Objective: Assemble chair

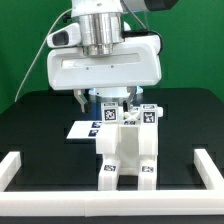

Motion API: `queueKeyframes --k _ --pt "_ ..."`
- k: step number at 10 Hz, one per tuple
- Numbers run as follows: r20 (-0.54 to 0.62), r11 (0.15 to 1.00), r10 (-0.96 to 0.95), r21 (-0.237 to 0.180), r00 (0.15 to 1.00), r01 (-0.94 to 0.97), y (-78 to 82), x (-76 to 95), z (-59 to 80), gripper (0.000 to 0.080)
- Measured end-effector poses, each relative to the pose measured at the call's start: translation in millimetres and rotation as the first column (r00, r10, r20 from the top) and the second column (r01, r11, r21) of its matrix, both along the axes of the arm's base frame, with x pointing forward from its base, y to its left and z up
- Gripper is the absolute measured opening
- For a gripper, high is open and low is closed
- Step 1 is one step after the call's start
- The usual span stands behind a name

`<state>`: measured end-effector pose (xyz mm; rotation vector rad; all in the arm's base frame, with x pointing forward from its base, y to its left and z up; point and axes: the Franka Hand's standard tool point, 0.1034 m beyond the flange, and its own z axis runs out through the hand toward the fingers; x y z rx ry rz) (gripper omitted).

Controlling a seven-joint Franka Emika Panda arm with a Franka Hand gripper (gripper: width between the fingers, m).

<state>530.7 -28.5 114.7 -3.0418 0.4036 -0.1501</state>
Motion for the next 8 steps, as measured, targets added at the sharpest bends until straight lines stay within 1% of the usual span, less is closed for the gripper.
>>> queueKeyframes --k 1,2,3,5,6,8 --pt "-0.001 1.000 -0.012 0.001 1.000 0.012 0.0 0.0 -0.1 0.0535" --pt "-0.006 0.995 -0.094 0.010 0.996 0.094 0.3 -0.1 -0.4 0.0353" --pt "-0.012 0.985 -0.173 0.018 0.985 0.173 0.3 -0.2 -0.6 0.0282" --pt "-0.021 0.959 -0.283 0.028 0.959 0.283 0.5 -0.2 -0.7 0.0282" --pt "-0.029 0.932 -0.361 0.035 0.932 0.362 0.8 -0.2 -0.7 0.0282" --pt "-0.049 0.850 -0.523 0.047 0.851 0.525 2.0 4.0 -0.4 0.0282"
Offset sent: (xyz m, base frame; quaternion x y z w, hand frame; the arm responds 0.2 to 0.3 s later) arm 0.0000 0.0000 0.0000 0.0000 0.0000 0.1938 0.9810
